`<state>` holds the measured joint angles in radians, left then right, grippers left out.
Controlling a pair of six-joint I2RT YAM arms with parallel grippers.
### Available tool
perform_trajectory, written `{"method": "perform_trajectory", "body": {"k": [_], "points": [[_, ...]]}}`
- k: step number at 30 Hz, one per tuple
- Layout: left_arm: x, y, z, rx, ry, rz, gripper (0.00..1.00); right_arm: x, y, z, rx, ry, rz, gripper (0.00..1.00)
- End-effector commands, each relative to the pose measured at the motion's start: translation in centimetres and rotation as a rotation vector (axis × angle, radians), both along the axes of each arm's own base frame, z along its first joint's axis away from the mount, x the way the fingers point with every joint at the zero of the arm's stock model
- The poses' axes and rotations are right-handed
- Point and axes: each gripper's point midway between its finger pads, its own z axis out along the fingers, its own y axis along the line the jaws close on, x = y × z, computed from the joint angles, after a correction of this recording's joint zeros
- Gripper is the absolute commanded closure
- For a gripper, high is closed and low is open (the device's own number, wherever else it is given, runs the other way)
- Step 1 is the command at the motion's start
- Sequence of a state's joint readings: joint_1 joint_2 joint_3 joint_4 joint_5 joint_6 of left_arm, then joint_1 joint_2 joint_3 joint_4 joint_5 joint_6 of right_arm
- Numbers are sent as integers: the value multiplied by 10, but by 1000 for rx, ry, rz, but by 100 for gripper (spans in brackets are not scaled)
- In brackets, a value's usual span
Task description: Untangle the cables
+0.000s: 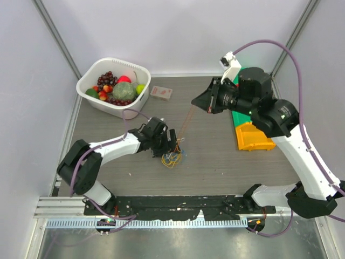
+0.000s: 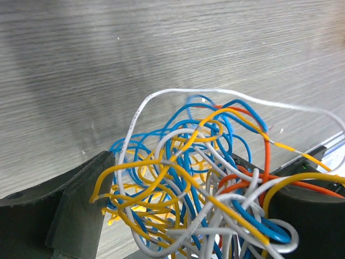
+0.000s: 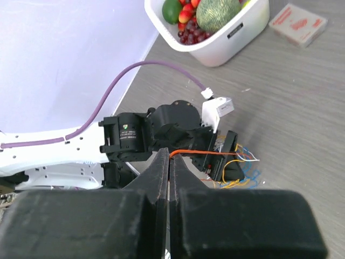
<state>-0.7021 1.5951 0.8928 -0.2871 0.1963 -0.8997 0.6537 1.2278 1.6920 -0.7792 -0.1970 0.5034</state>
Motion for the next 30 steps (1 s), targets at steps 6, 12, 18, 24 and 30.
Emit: {"method": "perform_trajectory", "body": {"k": [6,12,18,24,30], "points": [[3,91,-6,131,-15,164,13,-30,-37,206,370,-477,-68,99],[18,76,55,-93,-192,116,11,6,-10,115,246,-285,-78,99],[25,75,129,-146,-347,89,8,15,2,-78,-20,29,-50,99],[18,84,138,-91,-332,82,6,13,-1,-89,-34,41,-60,99],[10,68,107,-155,-232,35,34,7,-8,-66,-33,-2,-58,99]]}}
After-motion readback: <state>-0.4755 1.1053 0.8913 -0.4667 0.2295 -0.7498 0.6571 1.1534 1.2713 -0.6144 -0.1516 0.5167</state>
